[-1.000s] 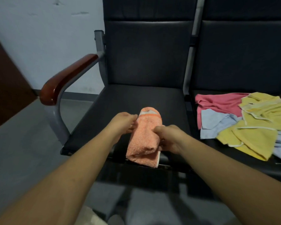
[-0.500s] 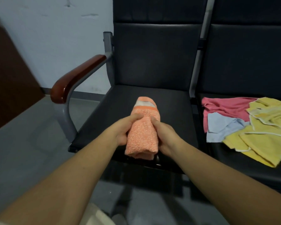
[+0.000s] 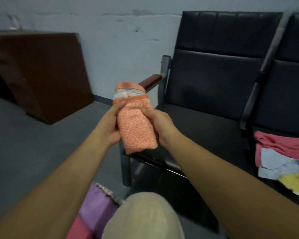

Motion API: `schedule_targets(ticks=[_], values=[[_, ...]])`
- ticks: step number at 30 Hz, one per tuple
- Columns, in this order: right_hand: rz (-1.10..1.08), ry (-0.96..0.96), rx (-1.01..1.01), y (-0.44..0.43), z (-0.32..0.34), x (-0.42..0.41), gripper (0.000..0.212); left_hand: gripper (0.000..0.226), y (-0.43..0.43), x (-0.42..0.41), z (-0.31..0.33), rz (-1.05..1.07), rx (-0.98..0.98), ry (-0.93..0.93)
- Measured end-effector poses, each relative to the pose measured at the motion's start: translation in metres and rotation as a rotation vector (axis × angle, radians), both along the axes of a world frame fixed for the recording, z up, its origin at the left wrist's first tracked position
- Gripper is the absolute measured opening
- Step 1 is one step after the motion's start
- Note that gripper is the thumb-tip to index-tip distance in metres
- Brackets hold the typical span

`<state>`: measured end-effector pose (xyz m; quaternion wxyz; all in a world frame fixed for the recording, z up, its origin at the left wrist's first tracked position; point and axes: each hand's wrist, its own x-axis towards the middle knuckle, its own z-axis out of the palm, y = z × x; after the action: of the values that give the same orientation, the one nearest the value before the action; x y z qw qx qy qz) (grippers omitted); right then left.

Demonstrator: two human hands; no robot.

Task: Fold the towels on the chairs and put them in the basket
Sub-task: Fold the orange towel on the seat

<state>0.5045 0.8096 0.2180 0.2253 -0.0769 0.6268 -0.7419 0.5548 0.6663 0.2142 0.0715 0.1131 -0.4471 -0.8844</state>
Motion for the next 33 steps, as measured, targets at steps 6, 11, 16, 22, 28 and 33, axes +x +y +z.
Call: schedule_targets(ticks=[6,11,16,22,28,33], values=[[0.23,0.084,0.283,-0.116,-0.02,0.059,0.026,0.035,-0.105,0.104,-0.035,0.268,-0.131,-0.109],[0.447,0.066,0.492,-0.173,-0.101,0.115,0.023,0.042,-0.166,0.191,-0.131,0.349,-0.215,-0.416],[0.534,0.181,0.768,-0.198,-0.194,0.157,0.031,0.034,-0.167,0.248,-0.217,0.45,-0.151,-0.658],[0.65,0.282,0.892,-0.191,-0.255,0.187,0.036,0.036,-0.163,0.277,-0.279,0.508,-0.569,-0.778],[0.922,0.239,0.923,-0.186,-0.264,0.187,0.054,0.022,-0.159,0.277,-0.314,0.442,-1.181,-0.761],[0.969,0.49,1.077,-0.168,-0.272,0.174,0.07,0.052,-0.165,0.28,-0.322,0.324,-1.663,-0.758]])
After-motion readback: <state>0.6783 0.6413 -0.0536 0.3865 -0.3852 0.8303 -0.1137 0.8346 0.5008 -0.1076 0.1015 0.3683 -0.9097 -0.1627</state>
